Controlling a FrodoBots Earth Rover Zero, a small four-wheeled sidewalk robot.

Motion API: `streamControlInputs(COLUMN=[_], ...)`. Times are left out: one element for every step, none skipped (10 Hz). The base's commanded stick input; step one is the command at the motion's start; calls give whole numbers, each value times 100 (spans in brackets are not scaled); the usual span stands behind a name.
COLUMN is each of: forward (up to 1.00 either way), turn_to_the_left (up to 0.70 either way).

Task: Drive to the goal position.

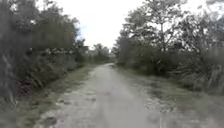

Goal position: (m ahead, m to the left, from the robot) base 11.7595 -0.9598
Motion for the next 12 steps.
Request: streamControlInputs(forward=[100,100,100,100,100,100,100,100,100,100,100,100], turn_to_the_left=[0,0,0,0,0,0,0,0,0,0,0,0])
